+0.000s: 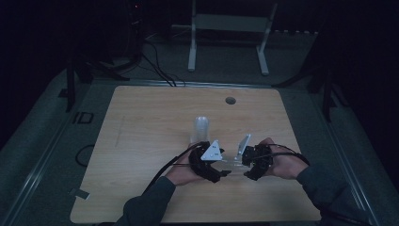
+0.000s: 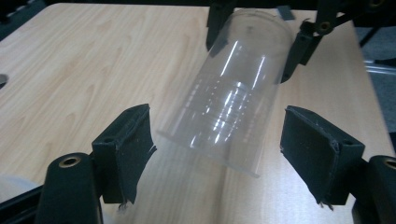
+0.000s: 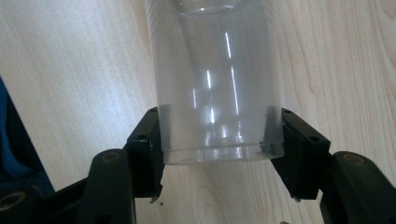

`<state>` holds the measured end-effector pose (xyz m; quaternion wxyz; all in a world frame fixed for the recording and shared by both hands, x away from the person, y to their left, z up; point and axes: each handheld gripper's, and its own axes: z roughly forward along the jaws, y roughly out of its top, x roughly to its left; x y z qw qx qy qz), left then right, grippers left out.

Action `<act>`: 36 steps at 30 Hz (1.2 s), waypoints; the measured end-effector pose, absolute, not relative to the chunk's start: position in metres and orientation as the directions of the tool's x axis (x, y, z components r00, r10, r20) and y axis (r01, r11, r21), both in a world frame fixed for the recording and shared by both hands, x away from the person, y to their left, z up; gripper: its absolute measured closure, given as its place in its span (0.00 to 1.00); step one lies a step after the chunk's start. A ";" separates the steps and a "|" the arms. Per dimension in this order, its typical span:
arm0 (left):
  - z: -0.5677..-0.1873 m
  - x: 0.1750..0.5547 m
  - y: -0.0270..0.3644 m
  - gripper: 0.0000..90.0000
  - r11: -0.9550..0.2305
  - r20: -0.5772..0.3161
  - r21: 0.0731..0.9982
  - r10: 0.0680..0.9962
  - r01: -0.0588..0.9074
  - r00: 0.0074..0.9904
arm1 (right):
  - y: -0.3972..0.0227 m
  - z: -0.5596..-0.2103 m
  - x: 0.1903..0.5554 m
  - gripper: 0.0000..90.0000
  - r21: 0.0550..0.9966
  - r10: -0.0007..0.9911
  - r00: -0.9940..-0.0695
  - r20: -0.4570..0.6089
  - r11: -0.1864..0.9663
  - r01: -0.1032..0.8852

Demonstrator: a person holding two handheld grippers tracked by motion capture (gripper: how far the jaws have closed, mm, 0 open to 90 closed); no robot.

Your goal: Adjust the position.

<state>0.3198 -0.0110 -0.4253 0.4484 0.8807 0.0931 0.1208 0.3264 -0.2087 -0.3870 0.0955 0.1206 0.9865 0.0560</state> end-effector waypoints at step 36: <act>-0.422 0.326 -0.007 0.29 -0.547 0.111 0.831 0.339 0.099 0.934 | -0.237 -0.379 0.332 0.46 0.330 0.542 -0.817 -0.195 0.821 0.466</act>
